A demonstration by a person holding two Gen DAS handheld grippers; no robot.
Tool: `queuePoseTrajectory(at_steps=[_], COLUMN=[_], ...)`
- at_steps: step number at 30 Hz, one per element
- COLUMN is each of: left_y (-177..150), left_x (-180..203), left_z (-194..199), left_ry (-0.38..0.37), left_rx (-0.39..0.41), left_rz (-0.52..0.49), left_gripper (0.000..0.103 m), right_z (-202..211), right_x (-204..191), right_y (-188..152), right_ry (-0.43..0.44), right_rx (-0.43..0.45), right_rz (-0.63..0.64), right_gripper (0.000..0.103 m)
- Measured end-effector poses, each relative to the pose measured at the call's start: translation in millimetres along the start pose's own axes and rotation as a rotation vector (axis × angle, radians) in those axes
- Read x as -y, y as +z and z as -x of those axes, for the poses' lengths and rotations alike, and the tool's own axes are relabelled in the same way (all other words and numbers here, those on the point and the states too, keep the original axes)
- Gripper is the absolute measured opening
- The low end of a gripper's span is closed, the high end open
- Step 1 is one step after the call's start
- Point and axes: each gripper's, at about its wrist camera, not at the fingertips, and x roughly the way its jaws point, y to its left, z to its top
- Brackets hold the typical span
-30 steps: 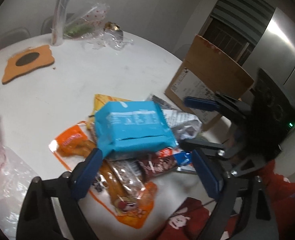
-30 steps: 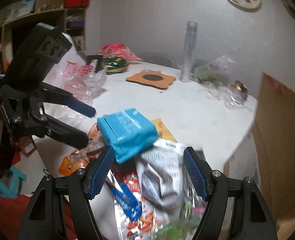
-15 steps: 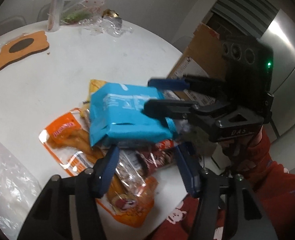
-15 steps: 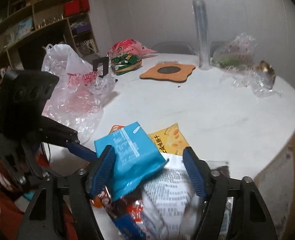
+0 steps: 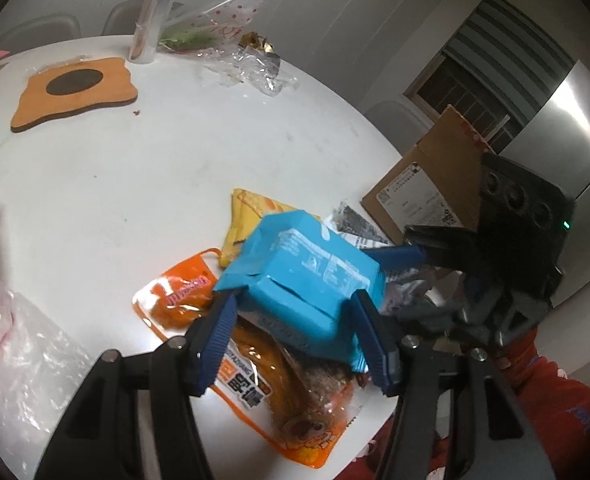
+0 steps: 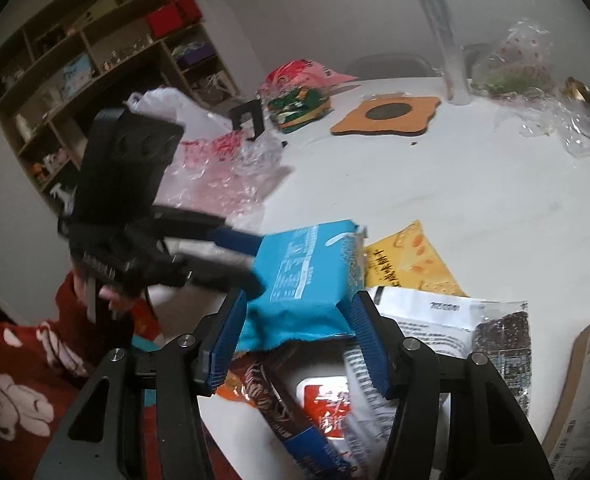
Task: Organize snacks
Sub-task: 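Lift the blue pack with the left gripper while the right gripper grasps the chocolate bar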
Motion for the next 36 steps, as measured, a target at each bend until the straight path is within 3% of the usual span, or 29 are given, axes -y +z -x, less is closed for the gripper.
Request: queuePoseTrajectory(at_steps=[8, 10, 17, 21, 29, 36], left_y=[6.6, 6.7, 6.2, 1.1, -11.9, -22.1], left_x=[3.2, 4.0, 7.0, 10.7, 16.7, 26.4], left_z=[-6.2, -8.4, -17.1, -18.3, -8.6, 1.2], left_ry=[0.060, 0.083, 0.152, 0.190, 0.226, 0.251], left_rx=[-0.005, -0.007, -0.010, -0.012, 0.014, 0.041], left_rz=[0.021, 0.023, 0.008, -0.039, -0.096, -0.134], left_gripper=[0.081, 0.082, 0.082, 0.071, 0.069, 0.069], right_z=[-9.4, -13.3, -24.5, -24.4, 8.1, 27.6], right_x=[-21.2, -26.1, -37.2, -40.1, -44.4, -49.7], right_y=[-3.5, -4.6, -5.0, -8.7, -16.4, -37.0], right_ry=[-0.018, -0.005, 0.015, -0.066, -0.155, -0.212], right_rx=[-0.029, -0.033, -0.045, -0.061, -0.021, -0.048], right_rz=[0.078, 0.093, 0.121, 0.157, 0.197, 0.226], right_gripper=[0.052, 0.052, 0.052, 0.052, 0.052, 0.052])
